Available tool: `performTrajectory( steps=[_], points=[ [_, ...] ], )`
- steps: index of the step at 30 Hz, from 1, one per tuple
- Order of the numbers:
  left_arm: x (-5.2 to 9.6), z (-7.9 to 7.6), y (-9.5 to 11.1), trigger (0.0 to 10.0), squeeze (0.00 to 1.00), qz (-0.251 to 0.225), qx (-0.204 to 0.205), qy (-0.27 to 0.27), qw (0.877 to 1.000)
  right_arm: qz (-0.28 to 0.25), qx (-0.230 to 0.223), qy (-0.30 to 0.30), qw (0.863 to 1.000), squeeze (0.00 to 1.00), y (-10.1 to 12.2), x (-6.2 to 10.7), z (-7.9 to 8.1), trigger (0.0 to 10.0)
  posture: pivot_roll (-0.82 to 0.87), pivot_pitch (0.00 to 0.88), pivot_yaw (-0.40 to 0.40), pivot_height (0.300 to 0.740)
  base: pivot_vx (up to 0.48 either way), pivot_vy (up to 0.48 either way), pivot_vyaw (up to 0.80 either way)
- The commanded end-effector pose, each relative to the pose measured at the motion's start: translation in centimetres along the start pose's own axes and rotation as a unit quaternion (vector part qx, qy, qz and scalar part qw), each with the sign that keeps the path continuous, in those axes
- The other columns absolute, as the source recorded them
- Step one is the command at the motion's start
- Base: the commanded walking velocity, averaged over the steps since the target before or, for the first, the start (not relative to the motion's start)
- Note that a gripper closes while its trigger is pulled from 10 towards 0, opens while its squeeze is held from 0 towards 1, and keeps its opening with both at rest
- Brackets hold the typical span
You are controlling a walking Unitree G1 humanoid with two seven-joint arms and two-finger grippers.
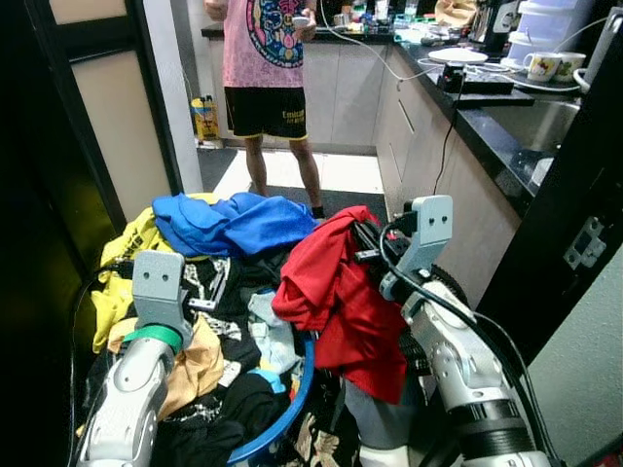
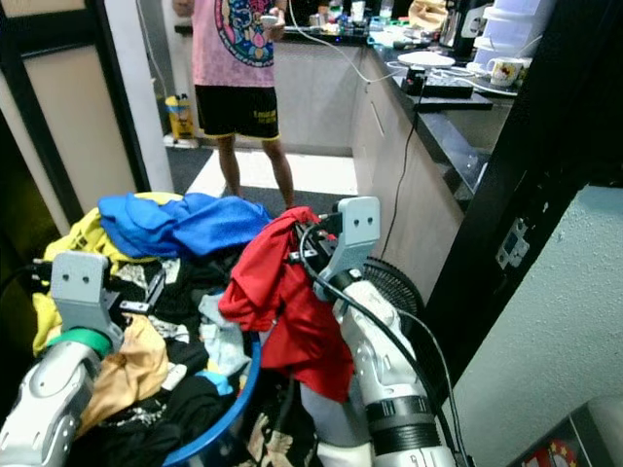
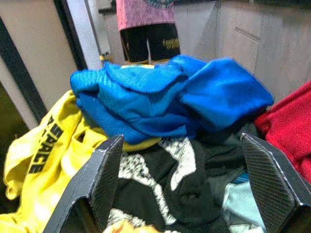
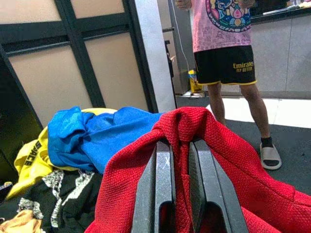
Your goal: Clothes washing
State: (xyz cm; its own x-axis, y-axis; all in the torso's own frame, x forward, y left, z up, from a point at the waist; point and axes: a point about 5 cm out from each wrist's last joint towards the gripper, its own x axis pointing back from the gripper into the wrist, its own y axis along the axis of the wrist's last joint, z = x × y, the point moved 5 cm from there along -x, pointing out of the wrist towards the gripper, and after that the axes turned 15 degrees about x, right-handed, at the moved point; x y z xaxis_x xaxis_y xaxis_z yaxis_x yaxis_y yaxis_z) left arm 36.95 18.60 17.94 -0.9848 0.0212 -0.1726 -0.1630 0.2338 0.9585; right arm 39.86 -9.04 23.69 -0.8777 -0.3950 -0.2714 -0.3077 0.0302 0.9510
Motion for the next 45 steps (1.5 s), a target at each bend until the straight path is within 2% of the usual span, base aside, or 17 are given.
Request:
performTrajectory(
  steps=[1, 4, 7, 9, 11, 22, 29, 31, 33, 34, 35, 36, 37, 38, 40, 42, 45],
  points=[
    [0.1, 0.4, -1.0, 10.0, 0.00, 0.014, 0.013, 0.006, 1.000, -0.009, 0.007, -0.005, 1.000, 0.00, 0.6, 0.1, -0.1, 10.0, -0.05, 0.000, 0.114, 0.740, 0.000, 0.000, 0.00],
    [-0.4, -0.5, -1.5, 10.0, 0.00, 0.017, 0.020, 0.000, 1.000, -0.004, 0.010, -0.020, 1.000, 0.00, 0.5, 0.2, -0.7, 10.0, -0.03, 0.000, 0.097, 0.740, 0.000, 0.000, 0.00],
    [-0.7, -1.8, -0.4, 10.0, 0.00, 0.006, 0.001, -0.020, 1.000, -0.005, -0.001, -0.012, 1.000, 0.00, 0.7, -0.1, -0.7, 10.0, -0.01, 0.000, 0.087, 0.740, 0.000, 0.000, -0.27],
    [-0.7, -1.8, -0.4, 10.0, 0.00, 0.006, 0.001, -0.020, 1.000, -0.005, -0.001, -0.012, 1.000, 0.00, 0.7, -0.1, -0.7, 10.0, -0.01, 0.000, 0.087, 0.740, 0.000, 0.000, -0.80],
    [-0.6, -2.8, 0.2, 10.0, 0.00, -0.002, -0.021, -0.040, 0.999, -0.013, -0.005, -0.012, 1.000, 0.00, 1.2, -0.4, -0.8, 10.0, 0.01, 0.000, 0.081, 0.740, 0.000, 0.000, -0.80],
    [0.0, -3.2, -0.4, 10.0, 0.00, 0.009, -0.028, -0.050, 0.998, -0.011, -0.008, -0.021, 1.000, 0.00, 1.0, -0.6, -1.0, 10.0, 0.03, 0.000, 0.062, 0.740, 0.000, 0.000, -0.80],
    [0.3, -3.9, -1.0, 10.0, 0.00, 0.023, -0.037, -0.083, 0.996, -0.013, -0.006, -0.028, 1.000, 0.00, 1.2, -0.5, -1.5, 10.0, 0.04, 0.000, 0.071, 0.740, 0.000, 0.000, -0.80],
    [0.9, -7.0, -0.8, 10.0, 0.00, 0.034, -0.016, -0.189, 0.981, -0.029, -0.026, 0.011, 0.999, 0.00, 1.8, -0.4, -1.1, 10.0, 0.05, 0.000, 0.085, 0.740, 0.000, 0.000, -0.80],
    [0.9, -7.0, -0.8, 10.0, 0.00, 0.034, -0.016, -0.189, 0.981, -0.029, -0.026, 0.011, 0.999, 0.00, 1.8, -0.4, -1.1, 10.0, 0.05, 0.000, 0.085, 0.740, 0.000, 0.000, -0.80],
    [1.6, -8.7, -0.4, 10.0, 0.00, 0.040, 0.001, -0.247, 0.968, -0.048, -0.063, 0.075, 0.994, 0.00, 2.6, 0.2, 0.1, 10.0, 0.05, 0.000, 0.094, 0.740, 0.000, 0.000, -0.80],
    [1.6, -8.7, -0.4, 10.0, 0.00, 0.040, 0.001, -0.247, 0.968, -0.048, -0.063, 0.075, 0.994, 0.00, 2.6, 0.2, 0.1, 10.0, 0.05, 0.000, 0.094, 0.740, 0.000, 0.000, -0.80],
    [2.1, -9.8, -0.1, 10.0, 0.00, 0.044, 0.011, -0.285, 0.957, -0.066, -0.084, 0.133, 0.985, 0.00, 3.4, 1.0, 1.2, 10.0, 0.05, 0.000, 0.095, 0.740, 0.000, 0.000, -0.80],
    [2.1, -9.8, -0.1, 10.0, 0.00, 0.044, 0.011, -0.285, 0.957, -0.066, -0.084, 0.133, 0.985, 0.00, 3.4, 1.0, 1.2, 10.0, 0.05, 0.000, 0.095, 0.740, 0.000, 0.000, -0.80],
    [2.5, -10.6, 0.2, 10.0, 0.00, 0.046, 0.017, -0.311, 0.949, -0.083, -0.109, 0.163, 0.977, 0.00, 4.2, 1.7, 1.6, 10.0, 0.05, 0.000, 0.098, 0.740, 0.000, 0.000, -0.80],
    [2.7, -11.0, 0.3, 10.0, 0.00, 0.047, 0.019, -0.323, 0.945, -0.092, -0.122, 0.175, 0.973, 0.00, 4.6, 2.1, 1.7, 10.0, 0.05, 0.000, 0.101, 0.740, 0.000, 0.000, -0.80],
    [2.7, -11.0, 0.3, 10.0, 0.00, 0.047, 0.019, -0.323, 0.945, -0.092, -0.122, 0.175, 0.973, 0.00, 4.6, 2.1, 1.7, 10.0, 0.05, 0.000, 0.101, 0.740, 0.000, 0.000, -0.80],
    [2.2, -11.4, 1.0, 10.0, 0.00, 0.031, 0.010, -0.318, 0.947, -0.117, -0.145, 0.180, 0.966, 0.00, 5.6, 2.5, 1.4, 10.0, 0.06, 0.000, 0.105, 0.740, 0.000, 0.000, -0.80]
  ],
)
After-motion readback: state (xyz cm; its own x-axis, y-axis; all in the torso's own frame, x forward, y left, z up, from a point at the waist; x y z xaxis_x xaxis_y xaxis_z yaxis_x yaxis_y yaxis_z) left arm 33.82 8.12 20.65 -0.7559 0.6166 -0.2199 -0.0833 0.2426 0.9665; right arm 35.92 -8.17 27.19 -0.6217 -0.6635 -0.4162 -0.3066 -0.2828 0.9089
